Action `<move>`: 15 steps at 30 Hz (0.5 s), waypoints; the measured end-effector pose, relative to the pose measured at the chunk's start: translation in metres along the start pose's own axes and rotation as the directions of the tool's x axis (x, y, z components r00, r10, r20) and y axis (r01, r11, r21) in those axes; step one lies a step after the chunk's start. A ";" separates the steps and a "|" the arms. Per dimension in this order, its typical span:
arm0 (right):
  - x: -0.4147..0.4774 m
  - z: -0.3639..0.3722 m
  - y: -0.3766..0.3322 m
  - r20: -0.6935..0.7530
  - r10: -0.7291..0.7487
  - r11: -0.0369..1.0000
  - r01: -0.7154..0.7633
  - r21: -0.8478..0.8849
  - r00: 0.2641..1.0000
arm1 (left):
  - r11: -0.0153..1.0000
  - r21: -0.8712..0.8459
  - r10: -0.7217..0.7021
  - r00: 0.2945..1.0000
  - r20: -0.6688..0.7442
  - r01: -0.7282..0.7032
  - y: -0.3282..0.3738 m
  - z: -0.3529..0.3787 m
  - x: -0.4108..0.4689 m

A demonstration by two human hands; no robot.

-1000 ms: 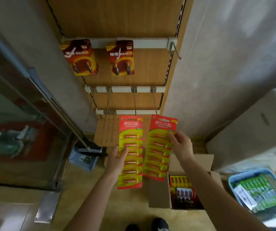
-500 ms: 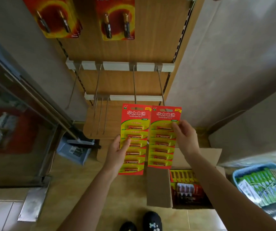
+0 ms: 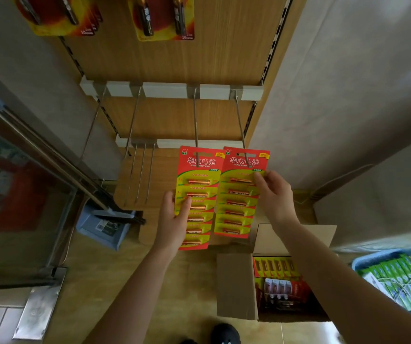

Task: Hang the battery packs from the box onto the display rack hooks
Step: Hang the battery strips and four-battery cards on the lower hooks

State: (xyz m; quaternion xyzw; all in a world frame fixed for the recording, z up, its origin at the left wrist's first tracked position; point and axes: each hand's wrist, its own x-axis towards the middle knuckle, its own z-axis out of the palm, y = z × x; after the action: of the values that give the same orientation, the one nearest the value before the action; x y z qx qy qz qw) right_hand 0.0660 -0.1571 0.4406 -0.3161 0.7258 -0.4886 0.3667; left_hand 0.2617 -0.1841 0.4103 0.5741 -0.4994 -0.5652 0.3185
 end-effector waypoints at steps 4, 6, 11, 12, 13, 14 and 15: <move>0.026 0.004 -0.005 0.017 -0.033 0.997 0.034 -0.067 0.999 | 0.993 0.111 0.027 1.000 -0.004 -0.027 0.010 0.010 0.026; 0.040 0.007 -0.009 0.016 -0.046 0.994 0.047 -0.098 0.999 | 0.991 0.133 0.030 1.000 -0.003 -0.030 0.015 0.011 0.041; 0.074 0.013 -0.019 0.016 -0.058 0.980 0.060 -0.188 0.998 | 0.961 0.276 0.012 0.998 -0.066 0.007 0.039 0.014 0.074; 0.079 0.014 -0.021 0.023 -0.058 0.976 0.062 -0.208 0.998 | 0.954 0.300 0.020 0.996 -0.087 0.007 0.042 0.015 0.081; 0.084 0.015 -0.023 0.026 -0.057 0.971 0.062 -0.232 0.998 | 0.948 0.318 0.027 0.995 -0.096 0.005 0.044 0.014 0.088; 0.088 0.015 -0.025 0.025 -0.056 0.965 0.061 -0.255 0.998 | 0.940 0.341 0.031 0.994 -0.101 0.005 0.047 0.014 0.093; 0.091 0.016 -0.027 0.023 -0.053 0.960 0.057 -0.274 0.998 | 0.933 0.360 0.034 0.994 -0.099 0.004 0.047 0.013 0.099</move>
State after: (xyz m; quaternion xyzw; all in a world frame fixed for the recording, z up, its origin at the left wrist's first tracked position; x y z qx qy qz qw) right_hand 0.0341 -0.2476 0.4422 -0.3878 0.7747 -0.3907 0.3112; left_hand 0.2256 -0.2877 0.4189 0.6475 -0.5814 -0.4313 0.2381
